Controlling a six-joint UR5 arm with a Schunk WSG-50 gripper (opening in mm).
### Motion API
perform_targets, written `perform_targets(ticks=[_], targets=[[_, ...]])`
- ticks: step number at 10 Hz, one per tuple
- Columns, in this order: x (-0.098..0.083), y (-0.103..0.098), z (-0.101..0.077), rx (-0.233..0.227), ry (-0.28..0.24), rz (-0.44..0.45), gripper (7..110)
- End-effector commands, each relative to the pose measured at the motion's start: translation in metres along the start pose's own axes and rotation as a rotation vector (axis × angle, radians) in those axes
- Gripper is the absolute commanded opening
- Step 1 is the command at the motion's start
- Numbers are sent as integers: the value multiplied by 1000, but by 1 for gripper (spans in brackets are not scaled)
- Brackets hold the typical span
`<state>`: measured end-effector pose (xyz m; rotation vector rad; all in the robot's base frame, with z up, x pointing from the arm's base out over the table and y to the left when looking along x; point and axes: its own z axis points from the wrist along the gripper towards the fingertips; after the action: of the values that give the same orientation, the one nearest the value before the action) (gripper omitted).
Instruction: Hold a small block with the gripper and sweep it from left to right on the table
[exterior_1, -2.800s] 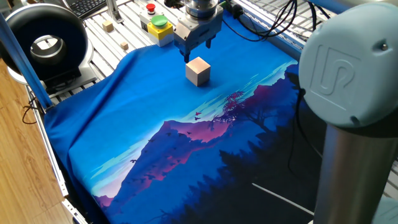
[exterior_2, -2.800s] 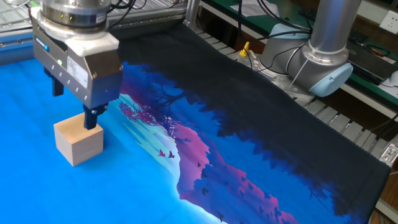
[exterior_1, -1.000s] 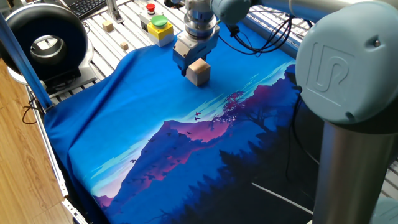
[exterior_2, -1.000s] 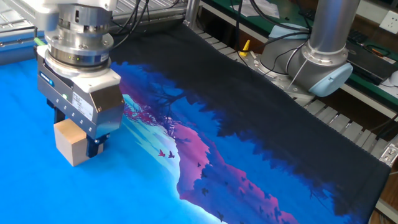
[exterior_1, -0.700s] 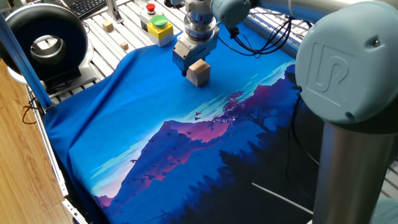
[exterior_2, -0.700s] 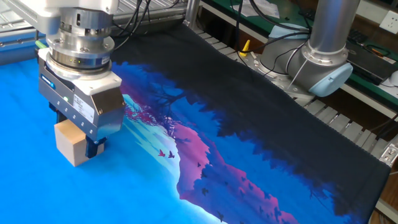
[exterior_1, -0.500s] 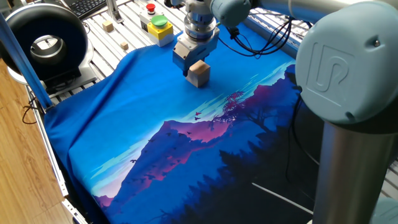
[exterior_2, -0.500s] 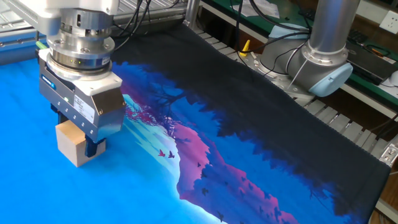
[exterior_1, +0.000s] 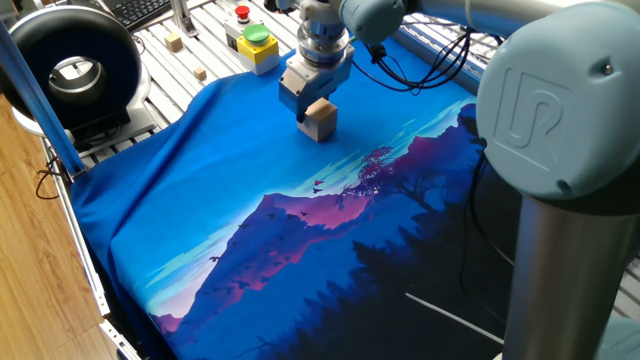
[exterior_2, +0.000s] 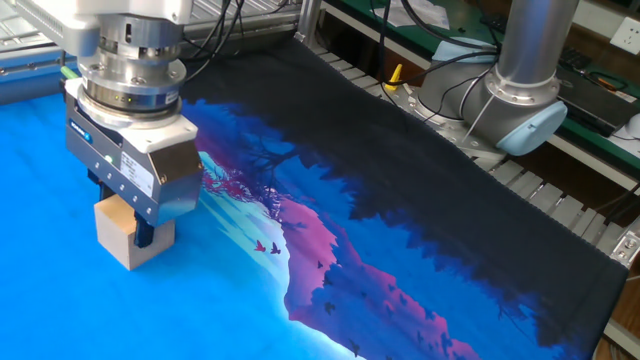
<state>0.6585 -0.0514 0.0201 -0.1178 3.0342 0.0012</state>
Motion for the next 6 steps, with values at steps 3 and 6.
perform_targets(ticks=[3, 6], targets=[[-1, 3, -1, -17, -7, 15, 44], [-1, 9, -2, -40, -9, 28, 44]])
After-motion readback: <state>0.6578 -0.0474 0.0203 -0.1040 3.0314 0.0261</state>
